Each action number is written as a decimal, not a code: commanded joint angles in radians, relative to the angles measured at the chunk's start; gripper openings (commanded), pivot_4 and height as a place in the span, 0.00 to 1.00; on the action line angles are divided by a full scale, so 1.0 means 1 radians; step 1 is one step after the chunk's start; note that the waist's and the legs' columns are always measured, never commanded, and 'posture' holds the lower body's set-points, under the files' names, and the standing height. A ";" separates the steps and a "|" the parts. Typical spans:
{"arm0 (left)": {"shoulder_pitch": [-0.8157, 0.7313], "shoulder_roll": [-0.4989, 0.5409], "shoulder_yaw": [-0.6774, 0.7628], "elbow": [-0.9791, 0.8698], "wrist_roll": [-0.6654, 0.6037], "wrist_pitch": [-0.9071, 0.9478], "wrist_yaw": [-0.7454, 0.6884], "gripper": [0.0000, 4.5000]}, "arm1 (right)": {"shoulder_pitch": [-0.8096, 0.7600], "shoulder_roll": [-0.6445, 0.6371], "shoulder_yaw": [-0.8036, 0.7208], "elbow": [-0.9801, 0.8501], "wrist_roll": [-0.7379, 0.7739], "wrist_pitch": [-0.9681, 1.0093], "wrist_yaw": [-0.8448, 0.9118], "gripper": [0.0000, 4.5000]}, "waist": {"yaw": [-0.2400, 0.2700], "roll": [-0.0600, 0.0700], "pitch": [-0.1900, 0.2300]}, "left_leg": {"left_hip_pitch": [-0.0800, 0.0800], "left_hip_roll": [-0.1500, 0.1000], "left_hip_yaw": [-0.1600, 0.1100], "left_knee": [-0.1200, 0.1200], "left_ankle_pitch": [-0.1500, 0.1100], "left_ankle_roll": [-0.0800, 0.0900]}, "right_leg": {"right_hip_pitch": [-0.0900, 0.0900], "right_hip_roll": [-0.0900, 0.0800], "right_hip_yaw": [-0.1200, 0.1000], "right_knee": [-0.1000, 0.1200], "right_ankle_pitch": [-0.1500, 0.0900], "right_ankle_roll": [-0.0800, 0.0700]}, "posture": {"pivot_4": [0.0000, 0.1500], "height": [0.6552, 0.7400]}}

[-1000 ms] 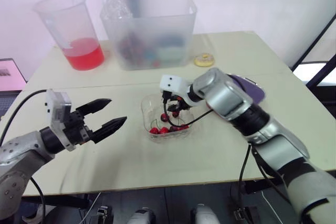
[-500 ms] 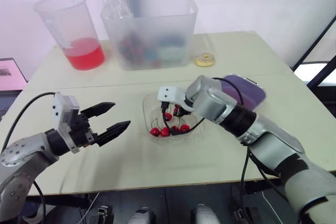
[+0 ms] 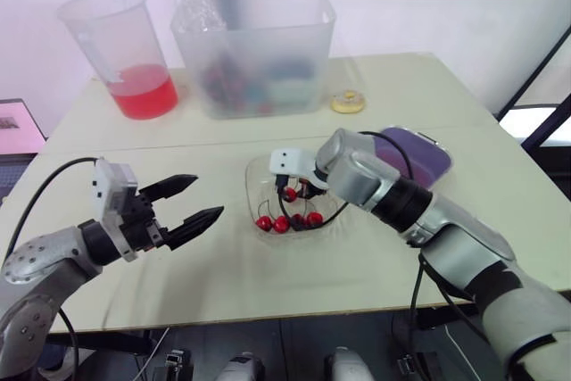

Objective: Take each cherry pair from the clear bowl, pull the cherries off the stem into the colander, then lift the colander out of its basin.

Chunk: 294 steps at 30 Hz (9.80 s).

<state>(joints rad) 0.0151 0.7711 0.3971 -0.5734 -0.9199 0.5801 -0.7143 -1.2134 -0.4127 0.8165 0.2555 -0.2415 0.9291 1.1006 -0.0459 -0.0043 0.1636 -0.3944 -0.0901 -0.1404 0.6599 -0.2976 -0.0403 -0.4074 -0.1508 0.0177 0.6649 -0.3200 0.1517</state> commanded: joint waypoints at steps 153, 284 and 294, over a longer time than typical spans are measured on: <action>-0.865 -0.239 -0.064 0.526 -0.550 0.409 0.681 0.02 | 0.256 0.043 -0.456 -0.299 -0.282 -1.039 -0.556 0.09 | -0.024 -0.003 -0.001 | 0.001 -0.001 0.000 0.004 0.001 -0.001 | 0.000 0.001 -0.001 0.005 0.000 0.000 | 1.00 1.00; -0.849 -0.203 -0.151 0.416 -0.184 0.429 -0.030 0.00 | 0.020 -0.407 -0.755 0.491 0.470 -0.458 0.180 1.00 | -0.022 -0.004 0.000 | -0.001 -0.001 0.001 0.005 0.000 -0.001 | 0.001 0.000 -0.001 0.003 0.000 0.000 | 1.00 1.00; -0.877 -0.221 -0.158 0.413 -0.189 0.436 -0.004 0.00 | 0.238 -0.265 -0.925 -0.096 0.926 0.111 0.199 1.00 | -0.023 -0.004 0.000 | -0.001 0.000 0.000 0.005 0.000 -0.001 | 0.001 0.000 -0.002 0.003 0.000 0.000 | 1.00 1.00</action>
<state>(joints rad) -0.8344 0.5452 0.2209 -0.1332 -1.0922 1.0324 -0.7171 -0.9675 -0.6956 -0.0750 0.2494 0.6109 0.9833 1.3376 -0.0688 -0.0081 0.1635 -0.3950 -0.0900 -0.1409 0.6650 -0.2972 -0.0409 -0.4060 -0.1507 0.0157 0.6685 -0.3198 0.1521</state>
